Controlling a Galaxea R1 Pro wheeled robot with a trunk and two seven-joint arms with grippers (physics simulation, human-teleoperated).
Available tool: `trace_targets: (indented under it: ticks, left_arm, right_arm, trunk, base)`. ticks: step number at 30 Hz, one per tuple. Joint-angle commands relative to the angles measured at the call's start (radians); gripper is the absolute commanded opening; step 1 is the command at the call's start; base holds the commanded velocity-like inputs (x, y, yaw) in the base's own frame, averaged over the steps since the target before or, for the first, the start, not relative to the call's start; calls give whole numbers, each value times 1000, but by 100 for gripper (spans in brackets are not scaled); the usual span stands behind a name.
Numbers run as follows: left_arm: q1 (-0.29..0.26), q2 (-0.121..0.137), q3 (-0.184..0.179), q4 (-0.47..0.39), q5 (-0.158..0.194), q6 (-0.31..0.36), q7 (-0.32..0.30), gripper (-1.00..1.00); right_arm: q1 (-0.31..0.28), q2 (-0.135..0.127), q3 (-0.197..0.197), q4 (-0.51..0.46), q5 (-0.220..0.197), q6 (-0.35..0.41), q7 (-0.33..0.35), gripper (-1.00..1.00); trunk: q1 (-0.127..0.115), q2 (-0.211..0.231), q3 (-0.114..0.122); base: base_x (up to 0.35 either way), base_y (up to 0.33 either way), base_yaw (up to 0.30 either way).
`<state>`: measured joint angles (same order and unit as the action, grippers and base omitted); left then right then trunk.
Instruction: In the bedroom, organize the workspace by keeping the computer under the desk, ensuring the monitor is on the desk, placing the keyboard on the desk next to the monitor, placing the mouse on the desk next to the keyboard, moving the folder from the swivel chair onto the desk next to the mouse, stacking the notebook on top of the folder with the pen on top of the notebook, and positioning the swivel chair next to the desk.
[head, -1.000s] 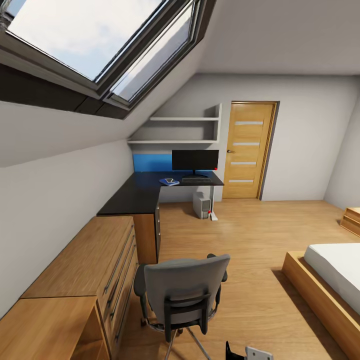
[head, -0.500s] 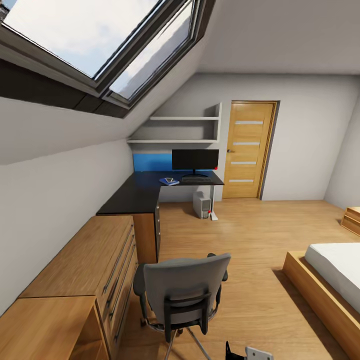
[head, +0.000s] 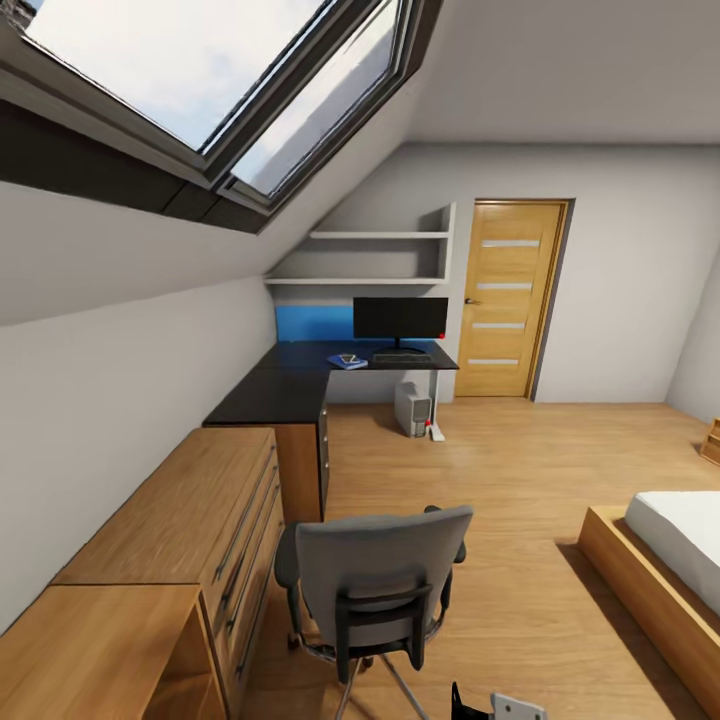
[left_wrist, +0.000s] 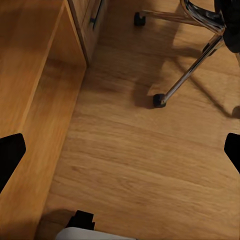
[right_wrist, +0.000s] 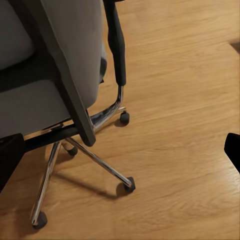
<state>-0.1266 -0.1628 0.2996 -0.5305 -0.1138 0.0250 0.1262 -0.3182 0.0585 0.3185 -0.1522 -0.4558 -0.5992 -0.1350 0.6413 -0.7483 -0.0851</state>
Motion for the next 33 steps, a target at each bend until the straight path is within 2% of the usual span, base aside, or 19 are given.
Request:
trace_targets:
  ticks: [1,33]
  left_arm:
    - [-1,-1,6,-1,-10,3,0,100]
    - [-1,-1,6,-2,-11,3,0,100]
  right_arm:
    - [-1,0,9,0,-3,-2,-8,100]
    - [-1,0,8,0,-3,-1,-8,100]
  trunk:
    - [4,-9,-5]
    - [127,-233,-105]
  base:
    - [0,0,12]
    - [0,0,1]
